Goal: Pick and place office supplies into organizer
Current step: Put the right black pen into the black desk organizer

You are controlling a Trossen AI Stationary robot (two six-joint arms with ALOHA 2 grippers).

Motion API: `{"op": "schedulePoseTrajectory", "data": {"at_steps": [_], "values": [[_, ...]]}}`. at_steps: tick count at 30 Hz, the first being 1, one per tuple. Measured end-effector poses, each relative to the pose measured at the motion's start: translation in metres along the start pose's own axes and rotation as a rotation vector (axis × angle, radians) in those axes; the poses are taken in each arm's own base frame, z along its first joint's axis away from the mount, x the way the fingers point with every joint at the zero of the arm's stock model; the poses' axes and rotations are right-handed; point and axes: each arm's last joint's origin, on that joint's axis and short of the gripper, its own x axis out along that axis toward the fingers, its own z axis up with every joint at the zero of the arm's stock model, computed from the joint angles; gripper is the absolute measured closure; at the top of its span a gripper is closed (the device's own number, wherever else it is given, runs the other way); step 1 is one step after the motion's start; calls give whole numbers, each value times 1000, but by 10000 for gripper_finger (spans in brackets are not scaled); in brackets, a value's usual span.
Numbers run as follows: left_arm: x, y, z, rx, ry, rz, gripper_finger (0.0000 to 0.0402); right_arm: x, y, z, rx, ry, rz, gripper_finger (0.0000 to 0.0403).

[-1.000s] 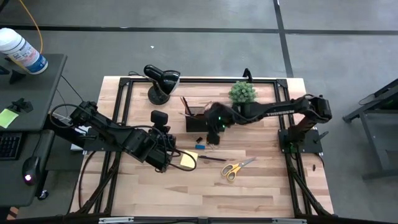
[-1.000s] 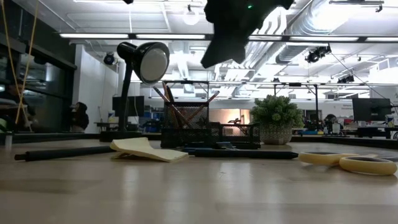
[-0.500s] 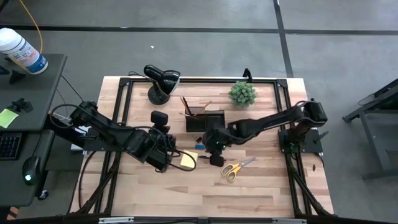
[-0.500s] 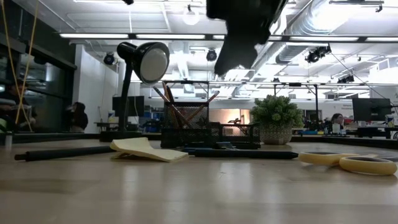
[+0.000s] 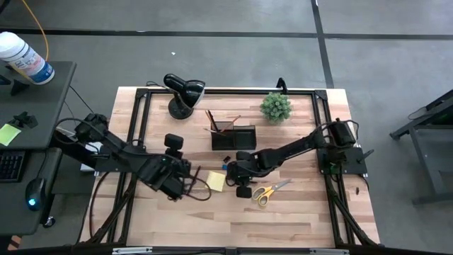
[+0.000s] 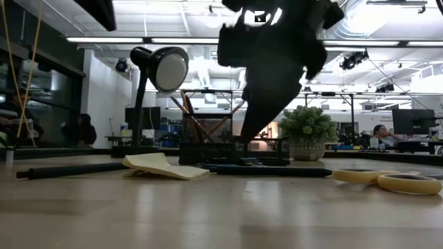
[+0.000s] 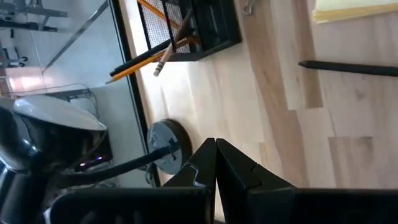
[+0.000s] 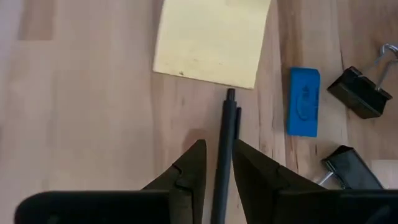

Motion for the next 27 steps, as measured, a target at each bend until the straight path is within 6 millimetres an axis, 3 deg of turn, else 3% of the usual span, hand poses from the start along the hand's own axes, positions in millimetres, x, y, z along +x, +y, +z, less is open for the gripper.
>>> {"op": "schedulePoseTrajectory", "data": {"at_steps": [10,18,27], "values": [[-19,-6,-25,-84,-95,-23,401,8,-2,1,-41,-19,-37,305],[-20,-6,-25,-102,-115,-22,401,22,-18,-2,-13,21,-75,304],[-21,-7,-24,-108,-121,-24,401,29,-19,-4,-6,41,-54,304]]}}
